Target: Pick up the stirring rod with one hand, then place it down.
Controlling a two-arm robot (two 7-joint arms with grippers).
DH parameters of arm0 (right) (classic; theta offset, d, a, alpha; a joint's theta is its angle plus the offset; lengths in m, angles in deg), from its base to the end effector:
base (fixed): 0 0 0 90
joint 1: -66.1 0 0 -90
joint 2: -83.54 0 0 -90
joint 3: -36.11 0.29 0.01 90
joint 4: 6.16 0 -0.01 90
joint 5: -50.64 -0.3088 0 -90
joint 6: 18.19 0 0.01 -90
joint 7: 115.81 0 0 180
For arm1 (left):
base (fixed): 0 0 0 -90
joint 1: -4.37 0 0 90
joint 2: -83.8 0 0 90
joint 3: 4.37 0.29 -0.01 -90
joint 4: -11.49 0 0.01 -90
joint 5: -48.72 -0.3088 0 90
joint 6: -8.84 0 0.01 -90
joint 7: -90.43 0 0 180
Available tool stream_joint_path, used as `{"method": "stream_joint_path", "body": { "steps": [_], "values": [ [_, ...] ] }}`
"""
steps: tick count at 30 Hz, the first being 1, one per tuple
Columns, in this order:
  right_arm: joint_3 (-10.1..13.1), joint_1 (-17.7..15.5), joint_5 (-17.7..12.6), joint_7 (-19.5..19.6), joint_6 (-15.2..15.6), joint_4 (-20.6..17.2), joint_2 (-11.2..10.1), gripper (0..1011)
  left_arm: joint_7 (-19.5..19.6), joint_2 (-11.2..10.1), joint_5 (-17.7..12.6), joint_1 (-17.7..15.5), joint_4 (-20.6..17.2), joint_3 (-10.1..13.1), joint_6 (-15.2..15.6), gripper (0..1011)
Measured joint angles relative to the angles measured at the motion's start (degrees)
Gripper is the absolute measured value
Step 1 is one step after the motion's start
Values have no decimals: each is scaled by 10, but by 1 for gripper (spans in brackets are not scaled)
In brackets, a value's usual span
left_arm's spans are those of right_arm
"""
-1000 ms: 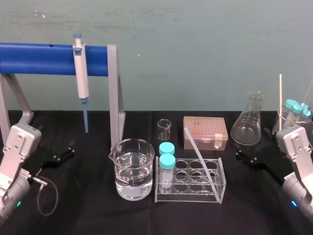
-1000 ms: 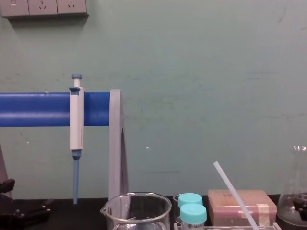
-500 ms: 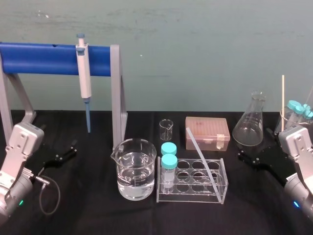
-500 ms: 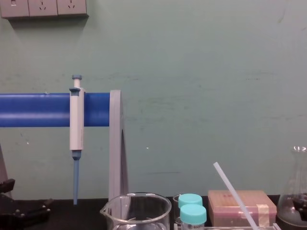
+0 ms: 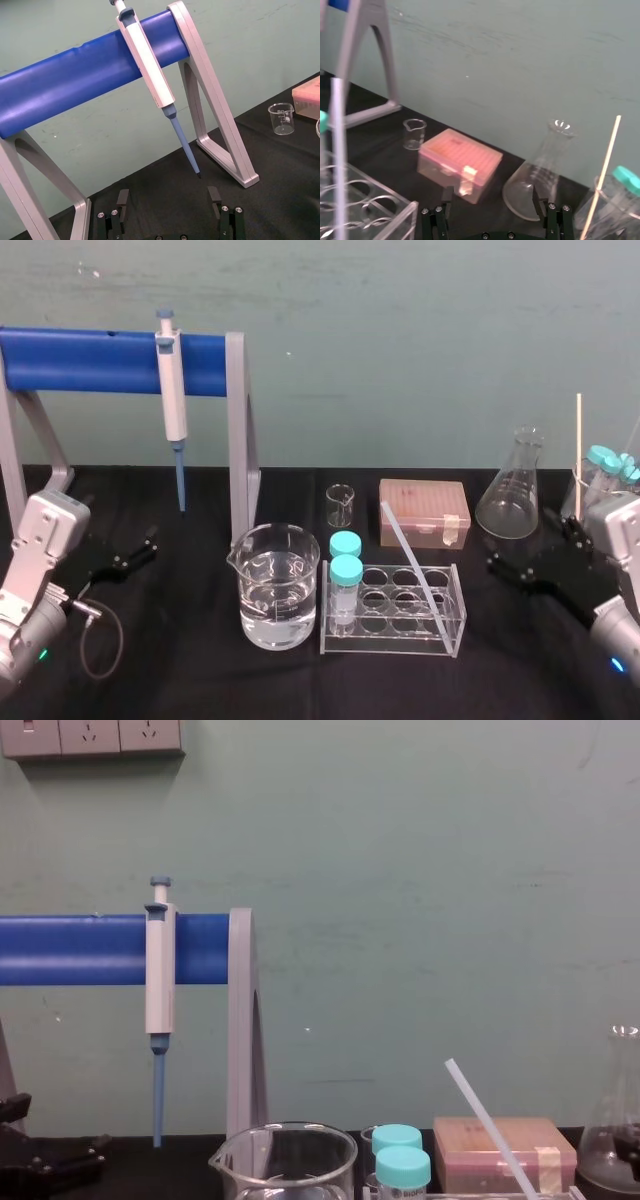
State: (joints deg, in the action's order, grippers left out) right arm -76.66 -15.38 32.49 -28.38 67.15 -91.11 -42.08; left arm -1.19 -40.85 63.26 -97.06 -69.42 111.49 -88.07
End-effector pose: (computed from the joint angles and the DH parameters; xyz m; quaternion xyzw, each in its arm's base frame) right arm 0.3483 -0.0880 -0.2911 -0.1285 -0.1008 -0.5646 0.8090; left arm 0.3581 0.0827 -0.3022 0.1415 -0.1326 0.5799 0.7913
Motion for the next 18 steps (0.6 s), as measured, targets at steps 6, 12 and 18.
{"method": "stream_joint_path", "body": {
  "steps": [6, 12, 18],
  "values": [
    [18, -45, -33, -35, 16, -61, -22, 1002, 0, 0, 0, 0, 0, 0, 0, 1000],
    [26, -78, -49, -71, 18, -108, -39, 1002, 0, 0, 0, 0, 0, 0, 0, 1000],
    [23, -80, -60, -119, 17, -126, -43, 1002, 0, 0, 0, 0, 0, 0, 0, 1000]
  ]
}}
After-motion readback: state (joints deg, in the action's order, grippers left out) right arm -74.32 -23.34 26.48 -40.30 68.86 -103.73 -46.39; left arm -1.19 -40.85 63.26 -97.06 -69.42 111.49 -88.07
